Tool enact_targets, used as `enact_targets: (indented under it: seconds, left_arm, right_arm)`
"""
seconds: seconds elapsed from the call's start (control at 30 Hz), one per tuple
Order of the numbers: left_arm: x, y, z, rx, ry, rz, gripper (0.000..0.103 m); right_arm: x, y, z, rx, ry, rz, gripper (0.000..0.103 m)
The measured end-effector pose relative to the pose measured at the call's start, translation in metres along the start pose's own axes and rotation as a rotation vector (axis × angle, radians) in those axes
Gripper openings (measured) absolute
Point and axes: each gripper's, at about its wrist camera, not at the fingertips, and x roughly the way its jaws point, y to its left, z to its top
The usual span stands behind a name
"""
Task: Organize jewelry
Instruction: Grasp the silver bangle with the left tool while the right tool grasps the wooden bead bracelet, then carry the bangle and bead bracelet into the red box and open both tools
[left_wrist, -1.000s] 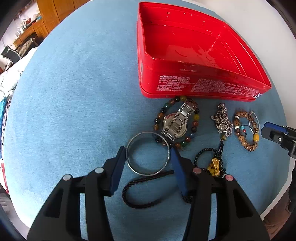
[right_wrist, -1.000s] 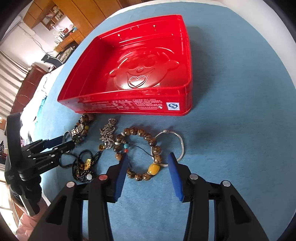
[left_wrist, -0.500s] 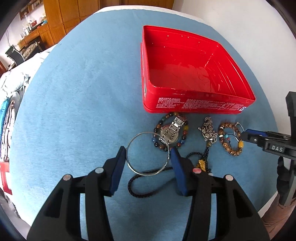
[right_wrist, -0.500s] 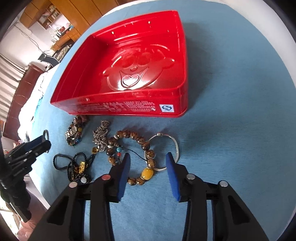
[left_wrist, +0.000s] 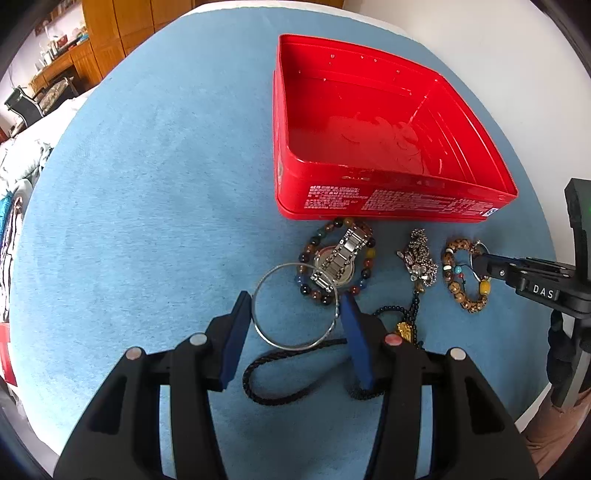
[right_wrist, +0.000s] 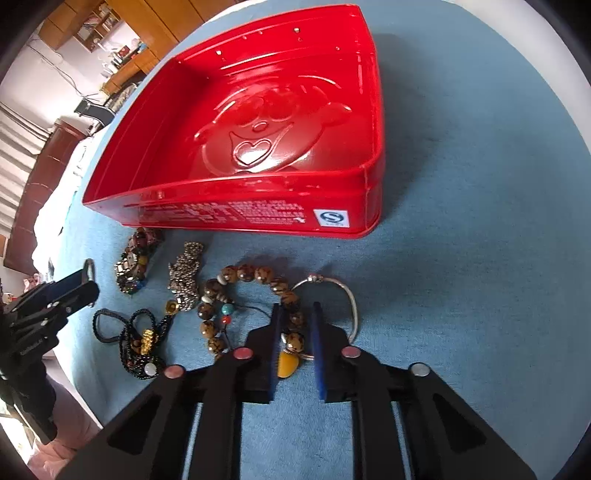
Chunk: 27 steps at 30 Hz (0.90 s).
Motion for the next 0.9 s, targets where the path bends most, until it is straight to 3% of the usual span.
enact_targets:
  seconds: [0.13,0.37,0.9]
  left_arm:
    - [0.0,-0.001,0.002,0.001,0.0,-0.001,0.048]
    - [-0.011,-0.004,-0.001,0.002,-0.024,0.005,0.048]
    - [-0.042,-0.014,-0.011,0.025,-0.08,0.003,0.048]
  right_arm:
    - [-0.008,0.0,-0.007,0.003,-0.023,0.056,0.011]
    - [-0.037,0.012,-0.017,-0.029,-0.08,0.073,0.011]
    - [-0.095,0.041,-0.024,-0.103,-0.19,0.038,0.011]
